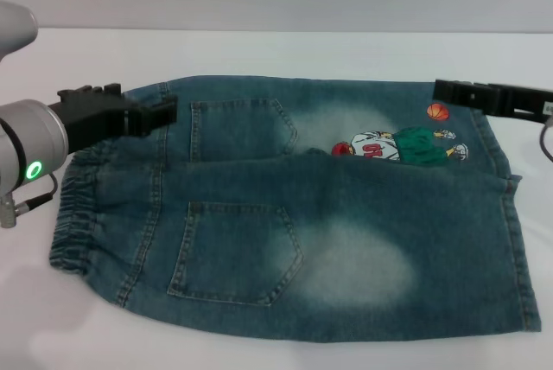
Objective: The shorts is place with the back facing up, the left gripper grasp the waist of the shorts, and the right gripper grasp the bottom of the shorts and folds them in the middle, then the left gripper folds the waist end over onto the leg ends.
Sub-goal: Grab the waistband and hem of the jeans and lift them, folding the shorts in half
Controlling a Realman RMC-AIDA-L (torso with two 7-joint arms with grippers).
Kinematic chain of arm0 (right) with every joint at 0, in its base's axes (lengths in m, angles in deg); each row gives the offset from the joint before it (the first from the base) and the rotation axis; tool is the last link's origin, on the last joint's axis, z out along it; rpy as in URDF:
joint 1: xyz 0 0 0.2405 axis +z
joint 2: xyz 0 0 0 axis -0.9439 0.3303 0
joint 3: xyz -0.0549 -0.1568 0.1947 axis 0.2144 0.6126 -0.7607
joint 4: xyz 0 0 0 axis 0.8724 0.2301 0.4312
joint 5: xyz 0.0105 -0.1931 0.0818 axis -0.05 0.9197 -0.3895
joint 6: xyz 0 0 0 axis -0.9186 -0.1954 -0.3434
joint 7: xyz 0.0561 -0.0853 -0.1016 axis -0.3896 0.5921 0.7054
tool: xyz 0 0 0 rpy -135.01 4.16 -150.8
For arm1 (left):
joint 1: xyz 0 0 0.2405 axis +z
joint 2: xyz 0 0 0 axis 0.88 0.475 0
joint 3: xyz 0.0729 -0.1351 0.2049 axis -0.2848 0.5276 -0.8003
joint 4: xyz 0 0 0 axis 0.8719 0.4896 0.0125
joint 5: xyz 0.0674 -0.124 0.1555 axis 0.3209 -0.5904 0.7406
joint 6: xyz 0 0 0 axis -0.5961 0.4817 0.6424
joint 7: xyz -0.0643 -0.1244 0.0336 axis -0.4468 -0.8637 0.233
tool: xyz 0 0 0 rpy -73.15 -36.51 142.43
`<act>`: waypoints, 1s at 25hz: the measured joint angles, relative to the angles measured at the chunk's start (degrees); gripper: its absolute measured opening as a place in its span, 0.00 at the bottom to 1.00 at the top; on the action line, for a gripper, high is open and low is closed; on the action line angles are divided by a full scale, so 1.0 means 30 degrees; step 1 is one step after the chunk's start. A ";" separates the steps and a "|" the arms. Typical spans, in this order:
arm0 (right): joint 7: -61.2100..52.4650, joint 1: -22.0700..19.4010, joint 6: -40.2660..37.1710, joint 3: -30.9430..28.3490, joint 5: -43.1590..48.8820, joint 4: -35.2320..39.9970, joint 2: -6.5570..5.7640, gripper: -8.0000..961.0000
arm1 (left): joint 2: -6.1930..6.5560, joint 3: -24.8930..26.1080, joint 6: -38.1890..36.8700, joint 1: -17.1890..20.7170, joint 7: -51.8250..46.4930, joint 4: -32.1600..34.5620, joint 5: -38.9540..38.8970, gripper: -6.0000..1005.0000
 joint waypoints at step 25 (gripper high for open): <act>-0.1229 -0.0222 0.5233 -0.2785 0.0111 0.0713 0.0070 0.68 | -0.0038 0.4178 1.1208 -0.1143 -0.1220 -0.1154 0.1691 0.80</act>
